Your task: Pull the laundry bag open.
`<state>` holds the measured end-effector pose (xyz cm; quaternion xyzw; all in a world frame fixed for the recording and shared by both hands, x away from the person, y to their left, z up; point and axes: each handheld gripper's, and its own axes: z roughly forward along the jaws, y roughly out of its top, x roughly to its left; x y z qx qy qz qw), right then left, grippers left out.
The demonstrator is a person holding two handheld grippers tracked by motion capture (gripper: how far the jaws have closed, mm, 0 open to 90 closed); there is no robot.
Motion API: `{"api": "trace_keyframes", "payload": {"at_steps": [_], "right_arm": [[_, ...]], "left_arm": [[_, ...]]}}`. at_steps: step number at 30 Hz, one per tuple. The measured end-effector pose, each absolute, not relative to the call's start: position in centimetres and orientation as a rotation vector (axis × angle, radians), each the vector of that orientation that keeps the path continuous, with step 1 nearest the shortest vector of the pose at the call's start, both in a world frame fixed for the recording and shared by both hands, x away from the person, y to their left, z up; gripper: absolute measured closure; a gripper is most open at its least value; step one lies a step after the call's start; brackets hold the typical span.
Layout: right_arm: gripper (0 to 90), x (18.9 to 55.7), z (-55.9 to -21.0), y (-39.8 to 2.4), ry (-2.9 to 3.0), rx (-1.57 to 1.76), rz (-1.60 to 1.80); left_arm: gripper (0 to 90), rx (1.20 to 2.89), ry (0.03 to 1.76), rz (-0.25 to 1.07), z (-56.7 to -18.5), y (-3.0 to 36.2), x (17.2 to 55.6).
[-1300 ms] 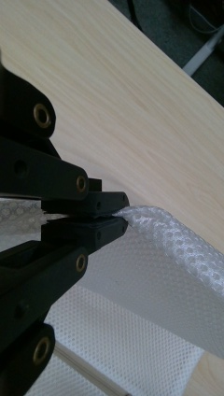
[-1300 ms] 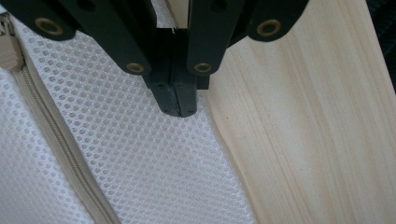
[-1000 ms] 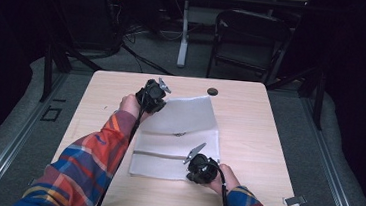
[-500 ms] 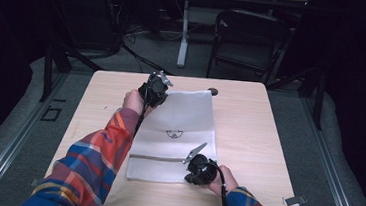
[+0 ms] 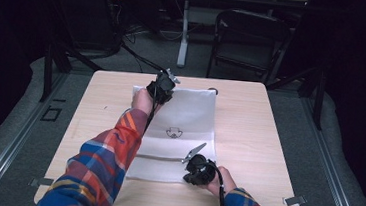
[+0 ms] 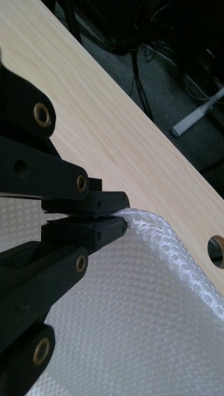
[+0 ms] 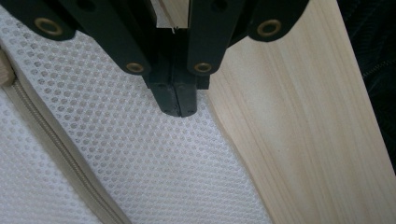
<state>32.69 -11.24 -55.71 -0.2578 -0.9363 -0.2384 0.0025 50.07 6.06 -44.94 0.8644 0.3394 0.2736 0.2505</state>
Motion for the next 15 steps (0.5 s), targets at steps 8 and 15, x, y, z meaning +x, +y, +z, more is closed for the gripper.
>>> {"api": "trace_keyframes", "payload": {"at_steps": [8, 15], "right_arm": [[83.5, 32.7, -55.5, -11.3, -2.952, -0.795, -0.746], [70.8, 32.9, -54.8, -11.7, -2.949, -0.837, -0.789]], "left_arm": [[60.6, 2.315, 1.016, 0.766, -45.4, 6.2, 51.3], [28.7, 2.249, 1.034, 0.776, -45.0, 6.9, 51.4]]}}
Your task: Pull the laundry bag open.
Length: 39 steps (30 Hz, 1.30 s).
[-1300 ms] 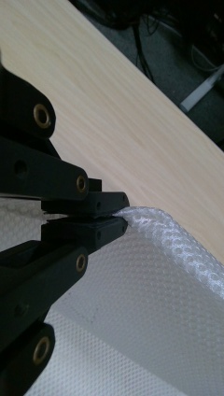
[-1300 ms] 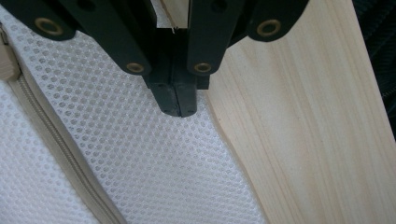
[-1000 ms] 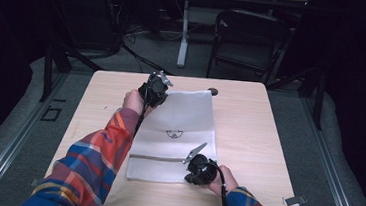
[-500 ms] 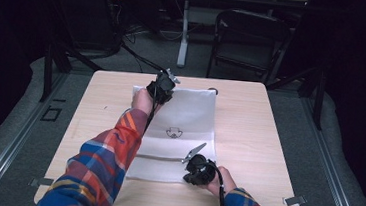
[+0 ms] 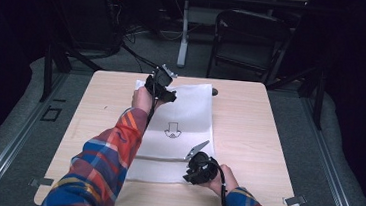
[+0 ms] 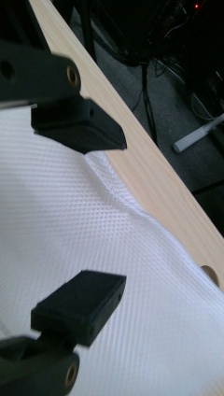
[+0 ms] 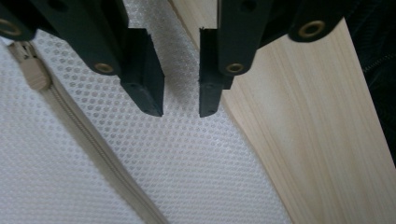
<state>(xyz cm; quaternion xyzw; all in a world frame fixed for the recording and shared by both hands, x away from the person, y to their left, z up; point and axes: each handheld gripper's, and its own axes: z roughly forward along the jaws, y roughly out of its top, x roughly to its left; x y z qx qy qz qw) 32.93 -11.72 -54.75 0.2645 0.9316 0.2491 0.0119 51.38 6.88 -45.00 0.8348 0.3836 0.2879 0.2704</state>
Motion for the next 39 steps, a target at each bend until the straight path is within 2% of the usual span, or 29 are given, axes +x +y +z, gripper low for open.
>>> {"api": "trace_keyframes", "payload": {"at_steps": [4, 6, 7, 9, 12, 16, 27, 34, 39], "right_arm": [[58.7, 33.0, -54.2, -12.1, 2.870, 0.881, 0.834], [48.2, 33.2, -53.9, -12.6, 2.855, 0.921, 0.865], [40.0, 33.6, -53.2, -13.2, 2.877, 0.886, 0.779], [33.0, 33.7, -53.0, -13.8, 2.854, 0.901, 0.796], [16.7, 34.0, -52.9, -14.7, 2.848, 0.972, 0.822], [8.6, 34.5, -52.6, -15.8, 2.829, 0.973, 0.793], [2.5, 34.9, -51.6, -18.4, 2.733, 1.075, 0.800], [4.2, 35.1, -51.3, -20.4, 2.713, 1.116, 0.791], [10.0, 35.3, -51.3, -20.8, 2.688, 1.133, 0.817]], "left_arm": [[20.3, 2.239, 1.038, 0.706, -45.0, 7.2, 51.1], [15.3, 2.242, 1.031, 0.661, -45.1, 7.2, 50.7], [15.5, 2.253, 1.019, 0.648, -45.2, 7.3, 50.5], [13.8, 2.260, 1.006, 0.620, -45.3, 7.4, 50.0], [11.0, 2.274, 0.996, 0.575, -45.7, 7.8, 49.1], [7.9, 2.286, 0.986, 0.519, -46.5, 8.5, 47.6], [2.3, 2.327, 0.949, 0.376, -48.9, 10.6, 42.6], [0.3, 2.329, 0.948, 0.348, -49.4, 11.1, 41.7], [0.4, 2.329, 0.912, 0.351, -49.5, 10.2, 41.0]]}}
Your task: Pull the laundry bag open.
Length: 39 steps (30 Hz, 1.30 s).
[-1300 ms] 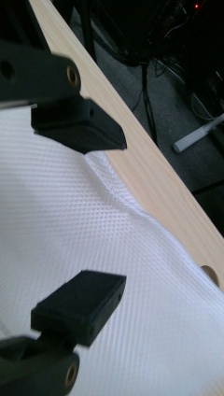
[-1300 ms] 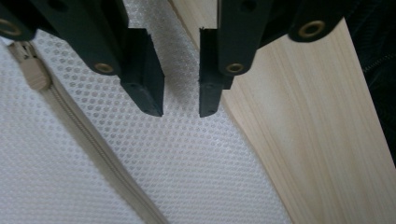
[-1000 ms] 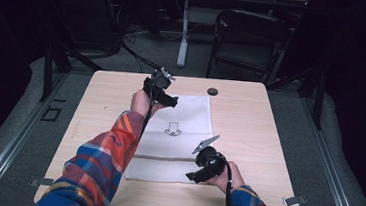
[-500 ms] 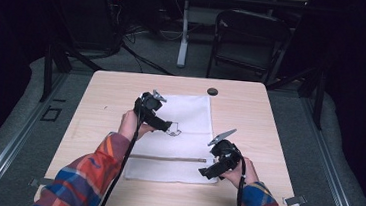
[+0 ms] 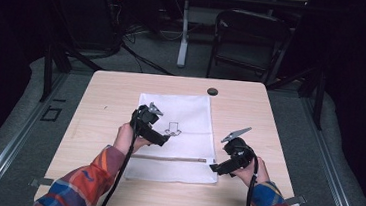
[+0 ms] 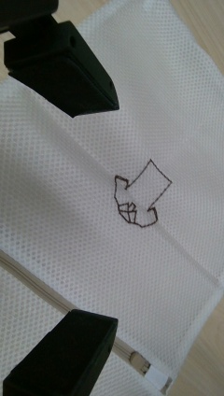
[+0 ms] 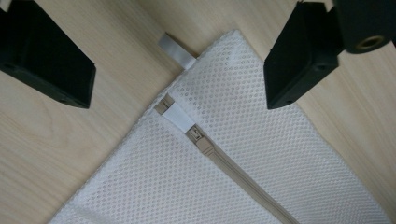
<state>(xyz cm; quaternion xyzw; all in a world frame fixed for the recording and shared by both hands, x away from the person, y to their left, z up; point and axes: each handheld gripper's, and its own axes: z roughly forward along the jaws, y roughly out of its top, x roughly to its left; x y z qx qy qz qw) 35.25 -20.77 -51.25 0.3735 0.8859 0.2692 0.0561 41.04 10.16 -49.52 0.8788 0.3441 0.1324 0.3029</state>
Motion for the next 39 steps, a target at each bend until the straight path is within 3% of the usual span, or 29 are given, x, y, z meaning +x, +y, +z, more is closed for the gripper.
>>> {"api": "trace_keyframes", "payload": {"at_steps": [18, 26, 34, 39], "right_arm": [[30.3, 35.8, -51.4, -21.3, 2.634, 1.155, 0.880], [39.3, 36.1, -51.9, -20.9, 2.655, 1.162, 0.874], [48.5, 36.4, -52.2, -20.5, 2.680, 1.155, 0.831], [61.3, 36.6, -52.5, -20.2, 2.676, 1.162, 0.841]], "left_arm": [[8.2, 2.345, 0.710, 0.245, -51.3, 5.3, 39.4], [24.2, 2.361, 0.622, 0.142, -52.5, 3.4, 39.1], [31.4, 2.394, 0.542, 0.078, -53.6, 1.7, 39.1], [46.5, 2.409, 0.483, 0.046, -54.3, 0.8, 38.9]]}}
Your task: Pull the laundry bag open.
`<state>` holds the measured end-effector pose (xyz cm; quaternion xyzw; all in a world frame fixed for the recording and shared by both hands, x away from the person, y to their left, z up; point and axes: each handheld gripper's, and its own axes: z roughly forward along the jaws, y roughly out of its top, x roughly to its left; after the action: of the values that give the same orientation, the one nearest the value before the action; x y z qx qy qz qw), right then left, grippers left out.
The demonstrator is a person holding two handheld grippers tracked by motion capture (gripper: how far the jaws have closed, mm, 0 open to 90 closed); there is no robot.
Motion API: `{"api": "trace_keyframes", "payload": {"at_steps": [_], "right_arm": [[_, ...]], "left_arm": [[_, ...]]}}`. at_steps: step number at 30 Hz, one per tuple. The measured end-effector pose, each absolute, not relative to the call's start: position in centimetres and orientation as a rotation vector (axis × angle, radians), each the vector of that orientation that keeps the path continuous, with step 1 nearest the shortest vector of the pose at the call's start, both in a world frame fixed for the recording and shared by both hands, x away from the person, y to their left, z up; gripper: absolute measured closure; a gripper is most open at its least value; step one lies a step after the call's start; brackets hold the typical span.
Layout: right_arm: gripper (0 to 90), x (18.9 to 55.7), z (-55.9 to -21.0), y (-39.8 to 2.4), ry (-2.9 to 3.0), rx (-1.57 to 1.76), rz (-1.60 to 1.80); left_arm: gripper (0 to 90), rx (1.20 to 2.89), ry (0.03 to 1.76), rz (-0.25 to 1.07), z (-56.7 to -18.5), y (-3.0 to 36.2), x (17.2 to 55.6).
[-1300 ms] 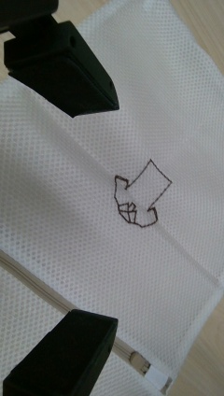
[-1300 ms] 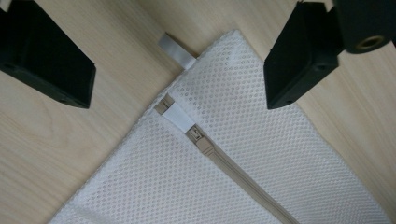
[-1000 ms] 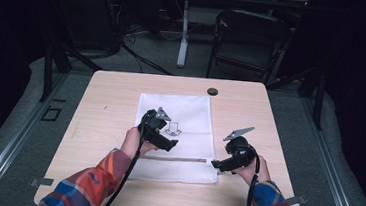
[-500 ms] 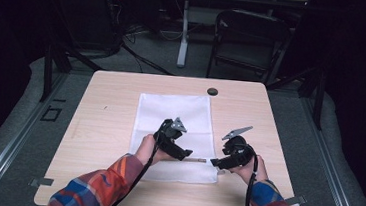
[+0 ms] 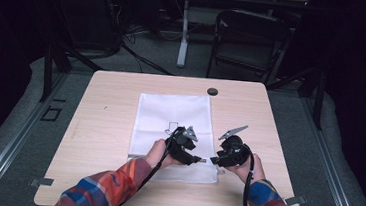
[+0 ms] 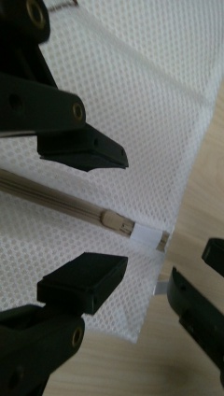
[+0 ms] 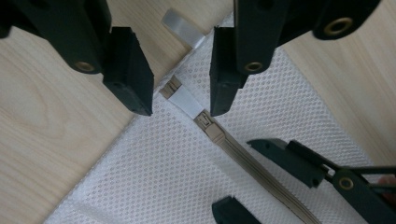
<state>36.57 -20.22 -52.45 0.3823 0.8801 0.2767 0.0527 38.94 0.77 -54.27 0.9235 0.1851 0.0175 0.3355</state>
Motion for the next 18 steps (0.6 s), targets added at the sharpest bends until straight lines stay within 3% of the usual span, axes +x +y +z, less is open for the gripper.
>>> {"api": "trace_keyframes", "payload": {"at_steps": [5, 12, 18], "right_arm": [[72.9, 36.9, -52.8, -19.8, 2.674, 1.155, 0.824], [88.8, 37.4, -53.7, -19.2, 2.654, 1.181, 0.833], [90.0, 37.5, -54.6, -18.8, 2.699, 1.170, 0.792]], "left_arm": [[57.7, 2.424, 0.460, 0.016, -55.0, 0.0, 39.1], [62.7, 2.441, 0.456, 0.002, -55.7, -0.9, 39.2], [66.4, 2.462, 0.448, 0.006, -56.3, -1.4, 39.2]]}}
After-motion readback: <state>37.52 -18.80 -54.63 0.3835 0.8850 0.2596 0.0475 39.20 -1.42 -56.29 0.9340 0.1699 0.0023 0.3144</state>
